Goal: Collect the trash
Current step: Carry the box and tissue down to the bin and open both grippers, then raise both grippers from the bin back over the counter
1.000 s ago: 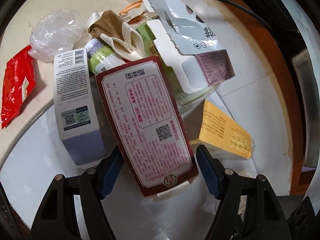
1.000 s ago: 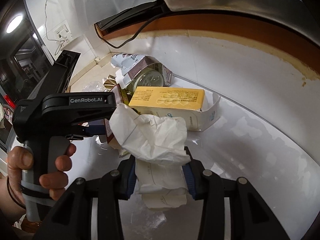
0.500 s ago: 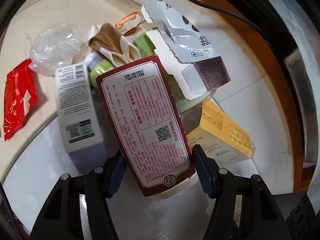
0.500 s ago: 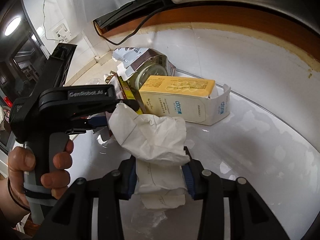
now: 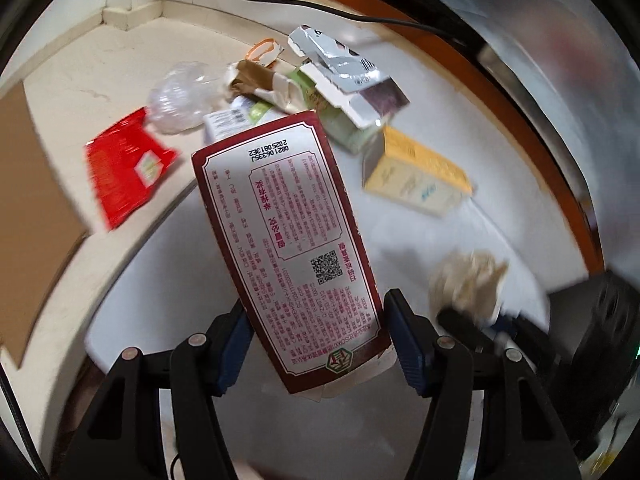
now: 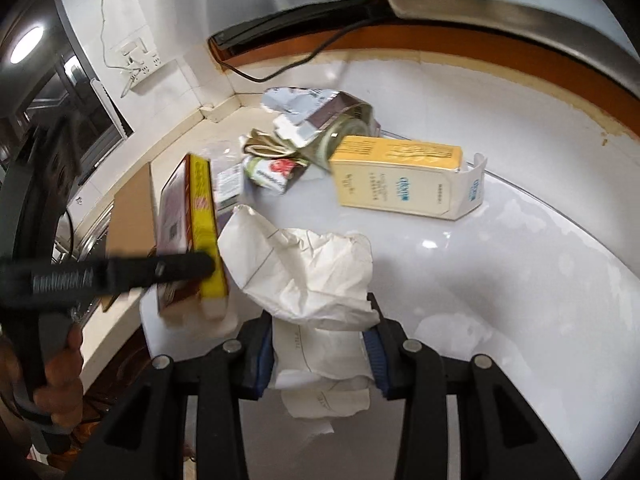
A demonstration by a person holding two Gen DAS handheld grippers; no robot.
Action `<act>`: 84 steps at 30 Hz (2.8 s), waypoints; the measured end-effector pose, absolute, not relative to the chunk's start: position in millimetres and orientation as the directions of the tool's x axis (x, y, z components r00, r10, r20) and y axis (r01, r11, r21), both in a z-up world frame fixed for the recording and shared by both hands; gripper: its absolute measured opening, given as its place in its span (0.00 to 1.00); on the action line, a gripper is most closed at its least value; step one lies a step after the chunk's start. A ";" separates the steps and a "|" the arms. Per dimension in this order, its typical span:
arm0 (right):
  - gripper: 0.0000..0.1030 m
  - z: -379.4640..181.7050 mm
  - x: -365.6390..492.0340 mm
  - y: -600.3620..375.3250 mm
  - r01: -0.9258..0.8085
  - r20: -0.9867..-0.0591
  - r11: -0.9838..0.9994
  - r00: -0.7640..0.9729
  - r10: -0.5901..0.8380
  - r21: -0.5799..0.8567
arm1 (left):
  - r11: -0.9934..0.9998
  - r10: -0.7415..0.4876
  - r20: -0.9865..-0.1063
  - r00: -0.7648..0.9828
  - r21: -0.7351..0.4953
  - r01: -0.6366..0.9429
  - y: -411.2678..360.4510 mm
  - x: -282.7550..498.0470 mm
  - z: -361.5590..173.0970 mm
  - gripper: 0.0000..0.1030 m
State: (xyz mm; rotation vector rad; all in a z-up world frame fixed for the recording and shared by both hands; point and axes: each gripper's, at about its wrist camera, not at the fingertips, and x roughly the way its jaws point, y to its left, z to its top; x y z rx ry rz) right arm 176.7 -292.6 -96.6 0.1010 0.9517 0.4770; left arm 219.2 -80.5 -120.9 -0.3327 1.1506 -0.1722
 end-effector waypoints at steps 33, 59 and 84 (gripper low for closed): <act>0.38 -171.0 -54.1 -127.6 -0.157 -0.868 0.954 0.397 0.297 0.255 | 0.965 -0.190 -0.899 0.393 -0.097 0.244 44.7 -43.7 -193.4 0.61; 0.43 -468.8 -10.7 -124.8 -0.129 -0.940 0.948 0.147 0.308 0.290 | 0.981 -0.189 -0.964 0.186 -0.177 0.080 34.8 6.9 -461.1 0.62; 0.74 -484.6 13.6 -125.0 -0.100 -0.947 0.957 0.147 0.286 0.273 | 0.991 -0.119 -0.978 0.169 -0.107 0.080 46.7 18.6 -474.5 0.85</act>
